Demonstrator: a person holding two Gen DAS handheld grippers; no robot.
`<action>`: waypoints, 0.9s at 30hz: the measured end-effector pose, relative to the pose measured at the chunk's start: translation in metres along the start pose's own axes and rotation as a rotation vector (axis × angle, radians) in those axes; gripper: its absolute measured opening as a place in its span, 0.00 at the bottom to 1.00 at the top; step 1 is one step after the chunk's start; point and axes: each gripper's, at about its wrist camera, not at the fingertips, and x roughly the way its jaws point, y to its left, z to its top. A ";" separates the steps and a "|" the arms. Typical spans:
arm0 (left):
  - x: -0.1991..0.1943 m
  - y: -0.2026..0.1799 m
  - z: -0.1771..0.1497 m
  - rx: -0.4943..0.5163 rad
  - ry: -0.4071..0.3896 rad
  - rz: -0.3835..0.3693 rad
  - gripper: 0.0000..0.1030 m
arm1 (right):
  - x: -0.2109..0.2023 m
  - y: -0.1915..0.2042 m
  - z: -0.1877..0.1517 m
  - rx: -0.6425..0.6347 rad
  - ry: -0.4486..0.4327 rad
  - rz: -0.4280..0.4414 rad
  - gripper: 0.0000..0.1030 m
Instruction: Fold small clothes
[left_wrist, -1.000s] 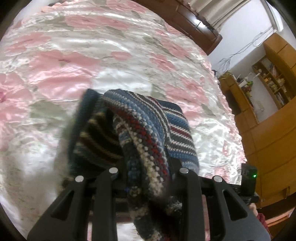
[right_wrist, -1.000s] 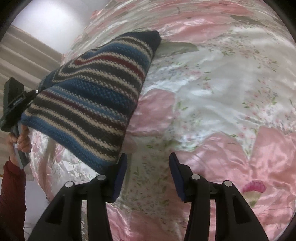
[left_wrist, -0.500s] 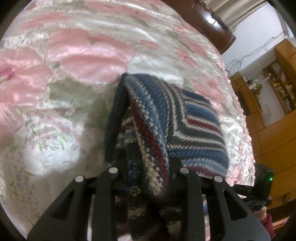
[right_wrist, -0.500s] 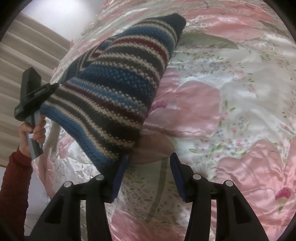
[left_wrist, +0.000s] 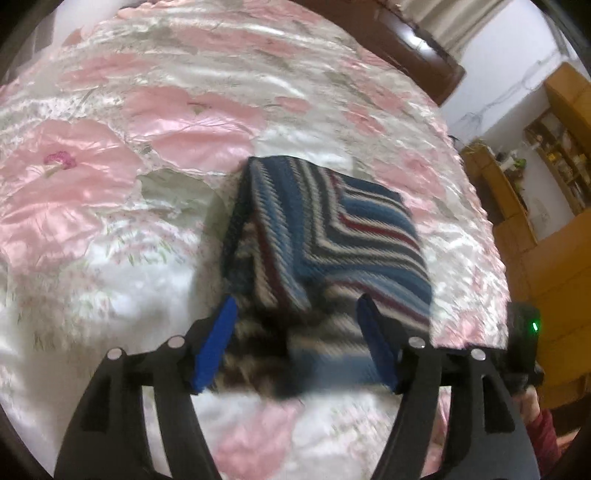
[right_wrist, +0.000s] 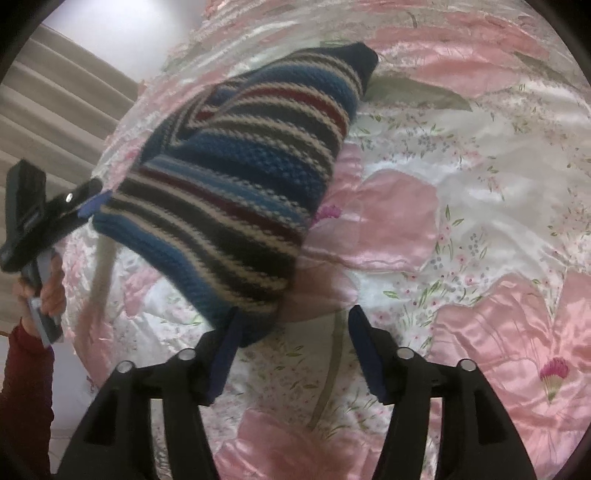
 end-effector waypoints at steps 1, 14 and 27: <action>-0.003 -0.004 -0.004 0.009 0.007 0.008 0.71 | -0.002 0.002 -0.001 -0.004 -0.001 -0.001 0.59; 0.006 0.011 -0.015 -0.069 0.043 -0.040 0.15 | -0.001 0.022 -0.002 0.011 0.006 -0.003 0.59; 0.028 0.049 -0.030 -0.049 0.037 0.026 0.16 | 0.023 0.017 -0.002 0.072 0.039 0.084 0.63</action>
